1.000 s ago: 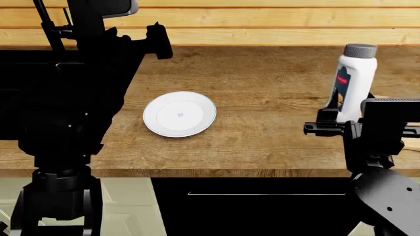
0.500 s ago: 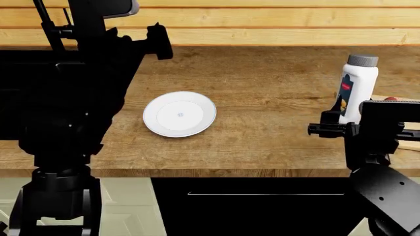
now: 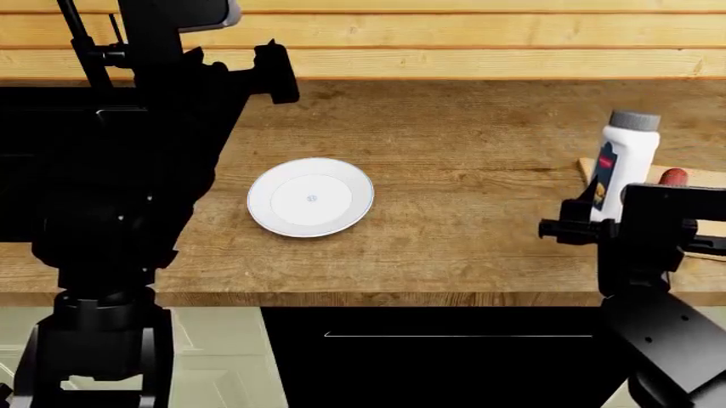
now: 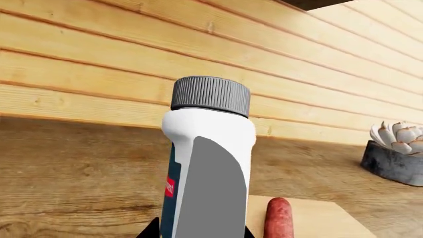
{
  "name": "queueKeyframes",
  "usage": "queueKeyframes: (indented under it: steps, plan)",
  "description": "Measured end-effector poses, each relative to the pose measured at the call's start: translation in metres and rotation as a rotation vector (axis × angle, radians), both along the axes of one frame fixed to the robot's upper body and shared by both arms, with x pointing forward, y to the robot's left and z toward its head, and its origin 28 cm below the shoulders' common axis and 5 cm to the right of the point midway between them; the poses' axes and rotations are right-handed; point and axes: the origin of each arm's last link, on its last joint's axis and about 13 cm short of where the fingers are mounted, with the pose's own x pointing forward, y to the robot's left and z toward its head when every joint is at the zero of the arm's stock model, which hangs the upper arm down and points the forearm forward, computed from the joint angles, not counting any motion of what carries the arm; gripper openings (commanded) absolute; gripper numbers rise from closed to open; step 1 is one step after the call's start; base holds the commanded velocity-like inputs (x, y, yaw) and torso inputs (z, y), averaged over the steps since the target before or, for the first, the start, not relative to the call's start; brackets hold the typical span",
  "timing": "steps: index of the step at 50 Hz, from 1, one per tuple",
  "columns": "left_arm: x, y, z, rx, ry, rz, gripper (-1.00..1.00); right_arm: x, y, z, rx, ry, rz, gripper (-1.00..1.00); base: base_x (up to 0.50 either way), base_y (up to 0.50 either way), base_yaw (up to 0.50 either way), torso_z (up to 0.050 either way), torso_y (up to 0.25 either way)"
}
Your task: Pick the salami from the plate and place it on the cutting board. Then pick the condiment bottle from the cabinet and place it next to the cutting board.
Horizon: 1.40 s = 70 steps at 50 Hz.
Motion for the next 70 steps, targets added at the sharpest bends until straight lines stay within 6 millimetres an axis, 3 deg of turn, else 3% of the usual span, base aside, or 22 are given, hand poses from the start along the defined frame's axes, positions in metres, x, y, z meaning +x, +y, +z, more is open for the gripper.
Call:
queueKeyframes:
  steps: [70]
  plan:
    - [-0.001,0.0,-0.002,0.003,-0.003,-0.006,1.0,0.001,0.003,-0.035,0.019,0.031,0.026,-1.0,0.0,0.0,0.0,0.0,0.0]
